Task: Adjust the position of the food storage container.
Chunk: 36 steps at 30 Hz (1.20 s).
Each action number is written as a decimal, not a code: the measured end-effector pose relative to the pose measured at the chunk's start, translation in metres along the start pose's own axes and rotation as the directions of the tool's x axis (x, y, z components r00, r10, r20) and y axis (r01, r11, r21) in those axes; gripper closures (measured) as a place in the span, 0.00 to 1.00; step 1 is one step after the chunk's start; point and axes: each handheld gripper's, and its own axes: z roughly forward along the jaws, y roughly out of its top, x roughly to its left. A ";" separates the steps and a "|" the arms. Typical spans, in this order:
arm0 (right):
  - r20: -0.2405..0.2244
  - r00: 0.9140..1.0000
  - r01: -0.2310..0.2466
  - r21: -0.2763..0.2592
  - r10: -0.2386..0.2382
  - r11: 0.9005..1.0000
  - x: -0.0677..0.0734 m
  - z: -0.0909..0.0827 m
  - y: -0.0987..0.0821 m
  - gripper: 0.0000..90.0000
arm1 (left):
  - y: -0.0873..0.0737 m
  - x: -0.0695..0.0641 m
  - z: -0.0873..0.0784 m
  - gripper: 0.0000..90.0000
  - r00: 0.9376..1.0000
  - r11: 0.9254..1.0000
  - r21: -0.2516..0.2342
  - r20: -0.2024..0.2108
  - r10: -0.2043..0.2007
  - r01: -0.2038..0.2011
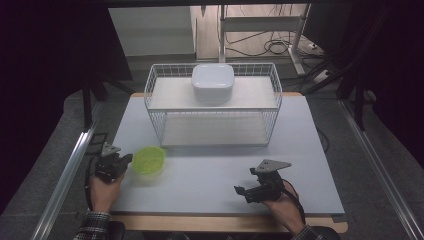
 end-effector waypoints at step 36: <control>0.002 1.000 0.005 0.021 -0.005 1.000 0.000 0.003 -0.001 0.11 | 0.016 -0.055 0.025 1.00 0.985 0.996 0.034 0.158 0.075 -0.081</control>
